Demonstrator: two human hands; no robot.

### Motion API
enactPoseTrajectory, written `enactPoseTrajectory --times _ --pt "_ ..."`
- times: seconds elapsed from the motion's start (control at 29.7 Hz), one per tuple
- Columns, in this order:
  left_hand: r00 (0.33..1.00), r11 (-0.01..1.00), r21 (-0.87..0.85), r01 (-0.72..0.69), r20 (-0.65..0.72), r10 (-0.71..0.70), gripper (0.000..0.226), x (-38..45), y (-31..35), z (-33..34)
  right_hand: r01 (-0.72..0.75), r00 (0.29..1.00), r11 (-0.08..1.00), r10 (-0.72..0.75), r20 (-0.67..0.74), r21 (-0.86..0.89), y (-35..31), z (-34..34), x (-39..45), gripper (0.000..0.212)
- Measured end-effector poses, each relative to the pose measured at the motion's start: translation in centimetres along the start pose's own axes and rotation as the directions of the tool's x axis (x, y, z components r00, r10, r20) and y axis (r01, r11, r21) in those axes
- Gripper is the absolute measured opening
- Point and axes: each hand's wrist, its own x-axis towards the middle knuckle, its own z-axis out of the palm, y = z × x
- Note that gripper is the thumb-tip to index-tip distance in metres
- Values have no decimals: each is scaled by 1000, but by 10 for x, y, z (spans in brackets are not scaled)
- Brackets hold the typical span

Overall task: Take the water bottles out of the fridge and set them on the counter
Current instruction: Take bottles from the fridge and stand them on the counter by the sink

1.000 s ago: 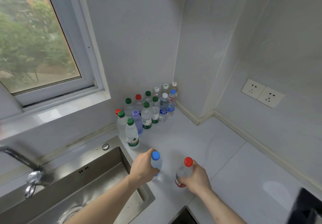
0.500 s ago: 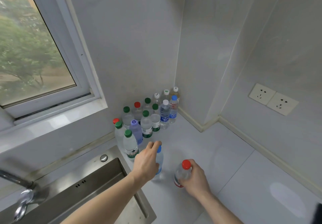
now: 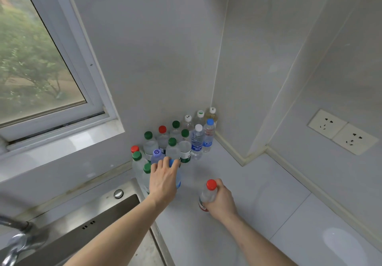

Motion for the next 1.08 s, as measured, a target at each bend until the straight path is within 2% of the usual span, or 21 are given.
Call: enactPoseTrajectory --times 0.27,0.4,0.51,0.78,1.08 --pt "999 997 55 46 9 -47 79 18 -2 -5 45 999 999 -45 17 -11 -25 15 43 31" --pt "999 998 34 48 15 -49 79 19 0 -8 94 995 995 -93 41 -31 -36 24 61 46" --pt "999 999 23 35 17 -35 66 20 -7 -11 126 991 991 -123 53 -39 -46 36 74 54" --pt "997 998 -12 69 30 -69 57 28 -17 -18 163 985 987 -162 57 -16 -70 62 92 57" --pt "996 995 -36 91 -17 -91 65 26 -18 -16 139 986 990 -140 87 26 -75 71 94 57"
